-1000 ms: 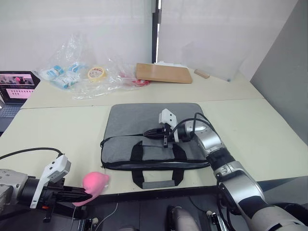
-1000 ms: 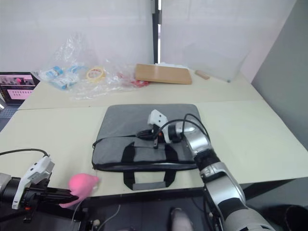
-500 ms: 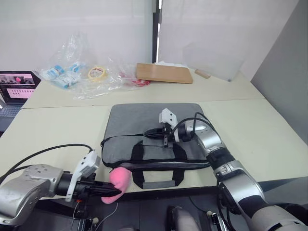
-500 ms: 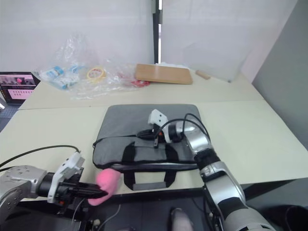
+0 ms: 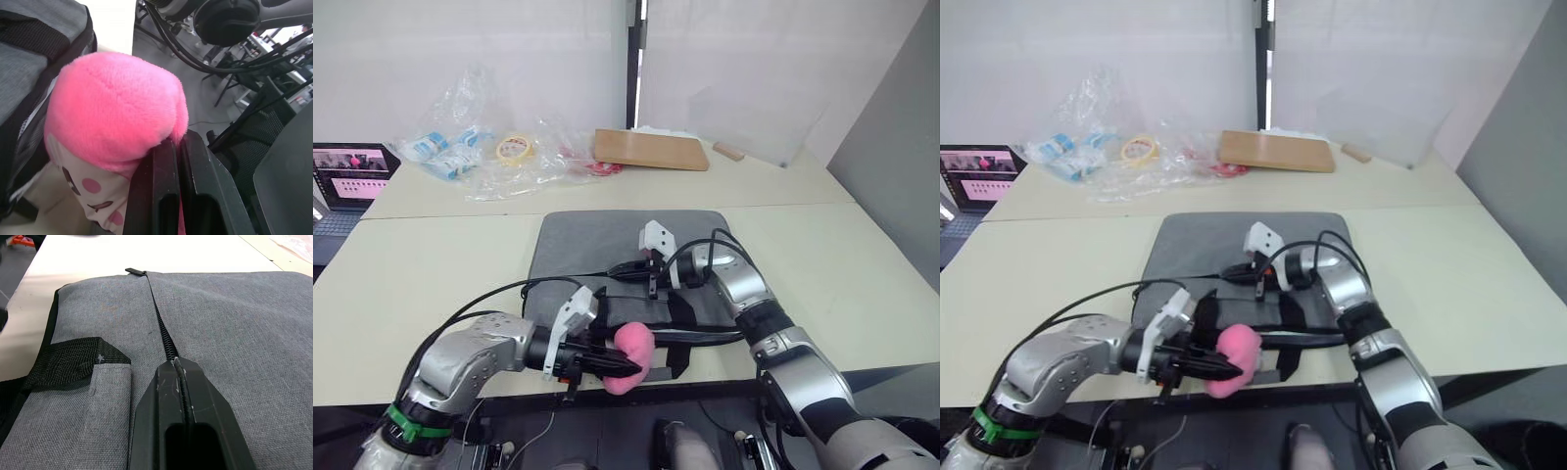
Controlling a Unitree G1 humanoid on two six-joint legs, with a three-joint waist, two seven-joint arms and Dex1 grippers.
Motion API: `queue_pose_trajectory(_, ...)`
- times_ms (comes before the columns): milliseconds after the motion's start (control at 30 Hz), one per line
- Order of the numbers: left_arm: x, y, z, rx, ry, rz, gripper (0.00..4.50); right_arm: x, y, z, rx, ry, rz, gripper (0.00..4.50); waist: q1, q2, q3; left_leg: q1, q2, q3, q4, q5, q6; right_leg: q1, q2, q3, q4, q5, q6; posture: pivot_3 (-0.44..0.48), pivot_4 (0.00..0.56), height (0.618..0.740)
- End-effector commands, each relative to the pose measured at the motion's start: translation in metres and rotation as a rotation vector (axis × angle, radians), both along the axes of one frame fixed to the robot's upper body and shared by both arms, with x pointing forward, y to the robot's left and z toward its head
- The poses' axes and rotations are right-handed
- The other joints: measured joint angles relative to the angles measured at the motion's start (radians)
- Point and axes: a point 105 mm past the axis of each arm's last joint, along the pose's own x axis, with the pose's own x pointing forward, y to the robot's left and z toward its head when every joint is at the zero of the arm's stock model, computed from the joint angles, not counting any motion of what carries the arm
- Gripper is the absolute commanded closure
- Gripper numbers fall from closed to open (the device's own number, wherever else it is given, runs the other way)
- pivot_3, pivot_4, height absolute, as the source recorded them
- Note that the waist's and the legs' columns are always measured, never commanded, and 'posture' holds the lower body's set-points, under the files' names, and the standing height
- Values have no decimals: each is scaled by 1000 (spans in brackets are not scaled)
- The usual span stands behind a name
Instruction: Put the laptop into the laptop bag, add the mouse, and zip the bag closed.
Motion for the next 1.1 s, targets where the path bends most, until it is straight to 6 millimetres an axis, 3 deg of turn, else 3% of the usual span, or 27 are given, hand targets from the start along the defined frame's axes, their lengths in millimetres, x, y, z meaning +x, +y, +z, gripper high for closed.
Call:
queue_pose_trajectory(33, 6, -18, 6, -56, -40, -20, 4474, 0, -6, -15, -36, 45, -31, 4500, 4, 0, 0, 0, 0, 0, 0, 0, 0, 0, 0, 0, 0, 0, 0, 0, 150, 740)
queue_pose_trajectory(200, 19, -28, -6, -55, -55, 36, 4474, -1, -7, -15, -37, 45, -38, 4500, 7, 0, 0, 1, 0, 0, 1, -1, 1, 2, 0, 0, -1, 1, 1, 0, 150, 740)
queue_pose_trajectory(433, 23, -16, -23, 46, -115, 55, 4474, 1, -8, -14, -38, 41, -42, 4500, 9, 0, 0, 3, 0, 0, 1, -1, 2, 4, 0, 0, -2, 1, 1, 0, 150, 740)
queue_pose_trajectory(633, 28, -3, -12, 37, -147, 96, 2627, 2, -8, -15, -42, 32, -44, 4500, 10, 0, 0, 7, 1, -1, 0, -2, 4, 8, 0, -1, -4, 0, 1, 0, 150, 740)
queue_pose_trajectory(900, 16, 23, 7, 38, -157, 143, 22, 2, -9, -17, -36, 38, -48, 4500, 9, 0, 0, 7, 1, -1, 0, -2, 4, 8, 1, -1, -4, 0, 1, 0, 150, 740)
queue_pose_trajectory(1100, 8, 43, 9, 53, -133, 202, 22, 3, -8, -17, -39, 32, -46, 4500, 7, 0, 0, 8, 1, -1, -2, -2, 3, 8, 1, -1, -5, 0, 2, 0, 150, 740)
